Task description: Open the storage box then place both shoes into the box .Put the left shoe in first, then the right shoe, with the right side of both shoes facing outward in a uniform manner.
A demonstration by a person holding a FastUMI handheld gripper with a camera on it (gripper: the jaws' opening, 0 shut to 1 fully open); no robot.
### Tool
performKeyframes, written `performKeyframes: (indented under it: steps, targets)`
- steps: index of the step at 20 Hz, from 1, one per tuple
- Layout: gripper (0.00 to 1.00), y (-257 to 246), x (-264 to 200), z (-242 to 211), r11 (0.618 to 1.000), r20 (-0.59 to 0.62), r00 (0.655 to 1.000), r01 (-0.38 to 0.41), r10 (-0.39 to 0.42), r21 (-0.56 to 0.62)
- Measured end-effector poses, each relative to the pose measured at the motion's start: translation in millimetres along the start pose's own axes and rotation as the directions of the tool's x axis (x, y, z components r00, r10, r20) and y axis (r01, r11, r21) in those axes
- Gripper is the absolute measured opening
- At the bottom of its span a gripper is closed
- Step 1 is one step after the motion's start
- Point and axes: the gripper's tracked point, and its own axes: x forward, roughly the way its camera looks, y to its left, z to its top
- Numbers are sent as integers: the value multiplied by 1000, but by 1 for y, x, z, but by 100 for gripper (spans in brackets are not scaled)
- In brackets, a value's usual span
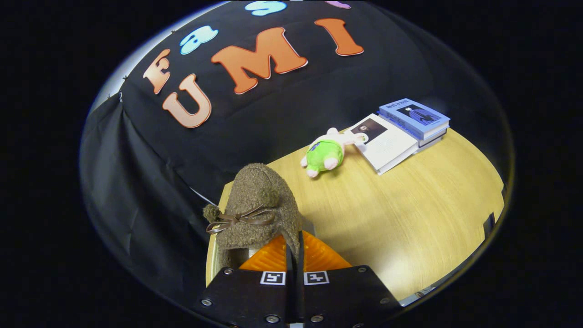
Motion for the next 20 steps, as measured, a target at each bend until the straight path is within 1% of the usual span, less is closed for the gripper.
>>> performKeyframes:
  steps: [5,11,15,16,18,20]
  targets:
    - [0,31,20,-30,997,-35,998,41,-44,-67]
    - [0,26,45,-64,983,-79,985,144,-154,-118]
    - [1,22,52,-68,971,-70,978,184,-196,-153]
    - [2,21,52,-68,968,-65,976,197,-209,-157]
    - [3,18,52,-69,967,-70,974,202,-215,-156]
    - [9,25,50,-68,973,-71,978,184,-195,-141]
